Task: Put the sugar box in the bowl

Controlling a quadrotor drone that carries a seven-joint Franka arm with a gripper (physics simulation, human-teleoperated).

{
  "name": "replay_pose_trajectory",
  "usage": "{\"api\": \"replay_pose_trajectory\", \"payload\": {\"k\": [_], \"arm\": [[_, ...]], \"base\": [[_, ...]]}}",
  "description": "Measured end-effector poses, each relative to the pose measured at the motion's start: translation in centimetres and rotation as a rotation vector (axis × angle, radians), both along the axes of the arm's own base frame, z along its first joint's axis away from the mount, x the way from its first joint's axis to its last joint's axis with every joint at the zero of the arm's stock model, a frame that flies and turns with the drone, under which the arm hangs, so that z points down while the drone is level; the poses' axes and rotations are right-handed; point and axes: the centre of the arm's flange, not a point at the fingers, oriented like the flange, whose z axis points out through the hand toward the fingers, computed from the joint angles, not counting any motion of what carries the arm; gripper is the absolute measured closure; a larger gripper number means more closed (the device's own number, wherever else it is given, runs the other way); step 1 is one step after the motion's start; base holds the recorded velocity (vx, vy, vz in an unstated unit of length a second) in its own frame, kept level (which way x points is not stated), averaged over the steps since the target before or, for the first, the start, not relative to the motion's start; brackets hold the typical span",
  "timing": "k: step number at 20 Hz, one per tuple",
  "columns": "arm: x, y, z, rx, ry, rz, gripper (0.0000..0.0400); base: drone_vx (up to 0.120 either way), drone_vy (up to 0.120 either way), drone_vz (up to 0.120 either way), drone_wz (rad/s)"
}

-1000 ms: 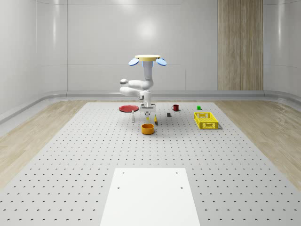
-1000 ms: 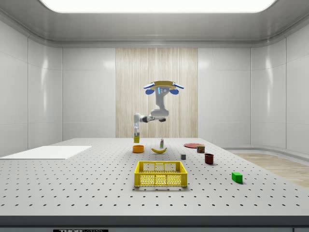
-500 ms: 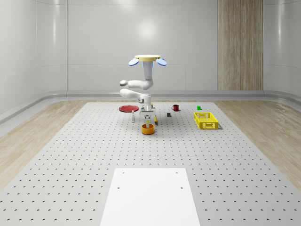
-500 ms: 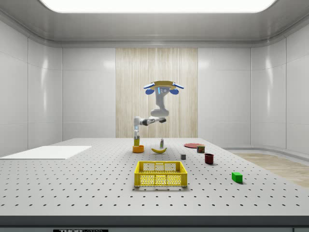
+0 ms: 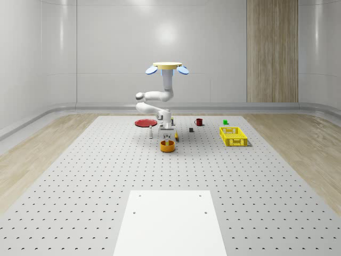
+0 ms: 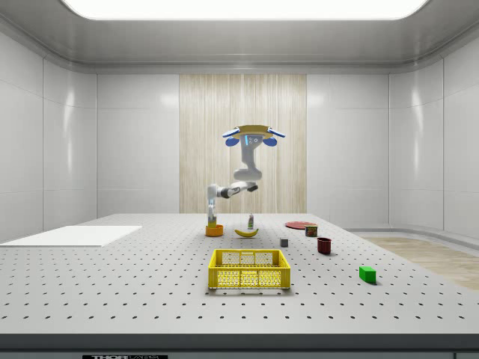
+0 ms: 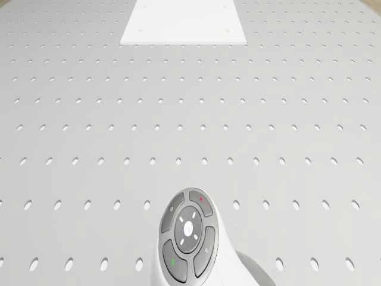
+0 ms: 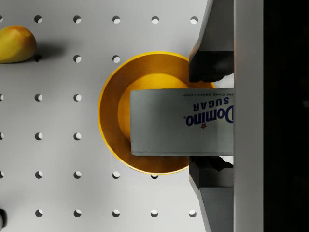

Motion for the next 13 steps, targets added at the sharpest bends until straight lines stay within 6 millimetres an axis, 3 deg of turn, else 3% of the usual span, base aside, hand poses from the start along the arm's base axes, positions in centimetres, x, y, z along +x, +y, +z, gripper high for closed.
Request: {"api": "replay_pose_trajectory", "payload": {"k": [2,5,13], "arm": [[0.0,0.0,-0.1,0.002,-0.001,0.001,0.0079],[0.0,0.0,-0.8,0.004,-0.002,0.002,0.0037],[0.0,0.0,-2.3,0.007,-0.002,0.004,0.0006]], "base": [[0.000,0.000,0.000,0.000],[0.000,0.000,0.000,0.000],[0.000,0.000,0.000,0.000]]}}
